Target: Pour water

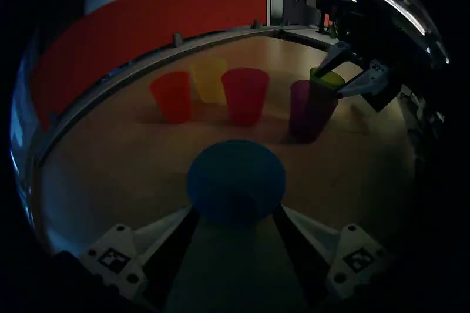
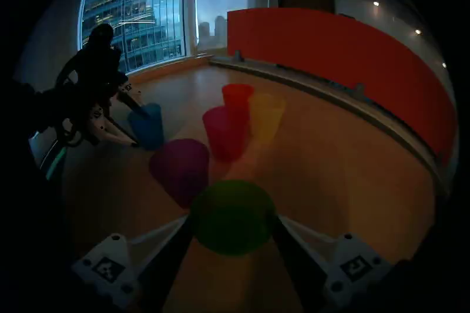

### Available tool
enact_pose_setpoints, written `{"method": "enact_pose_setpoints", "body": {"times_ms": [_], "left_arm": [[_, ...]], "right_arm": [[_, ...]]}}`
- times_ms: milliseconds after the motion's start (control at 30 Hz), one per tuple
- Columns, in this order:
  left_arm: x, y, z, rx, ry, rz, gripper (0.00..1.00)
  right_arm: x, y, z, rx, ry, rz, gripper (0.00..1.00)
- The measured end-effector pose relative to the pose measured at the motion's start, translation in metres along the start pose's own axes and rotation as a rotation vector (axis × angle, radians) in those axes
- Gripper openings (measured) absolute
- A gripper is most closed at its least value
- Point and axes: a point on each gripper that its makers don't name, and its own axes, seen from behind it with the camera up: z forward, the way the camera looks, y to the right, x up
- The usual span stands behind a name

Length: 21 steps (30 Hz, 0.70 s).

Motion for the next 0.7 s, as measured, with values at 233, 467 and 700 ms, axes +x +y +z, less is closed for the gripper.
{"method": "enact_pose_setpoints", "body": {"times_ms": [233,467,700], "left_arm": [[-0.006,0.000,-0.002,0.015,-0.017,0.000,0.91],[-0.008,-0.001,-0.011,0.039,-0.008,-0.019,0.91],[-0.012,-0.001,-0.026,0.066,0.024,-0.069,0.91]], "right_arm": [[-0.002,0.000,0.000,-0.001,-0.003,0.000,0.95],[-0.004,-0.001,-0.005,-0.016,-0.004,-0.004,1.00],[-0.012,0.001,-0.022,-0.044,-0.004,-0.004,1.00]]}}
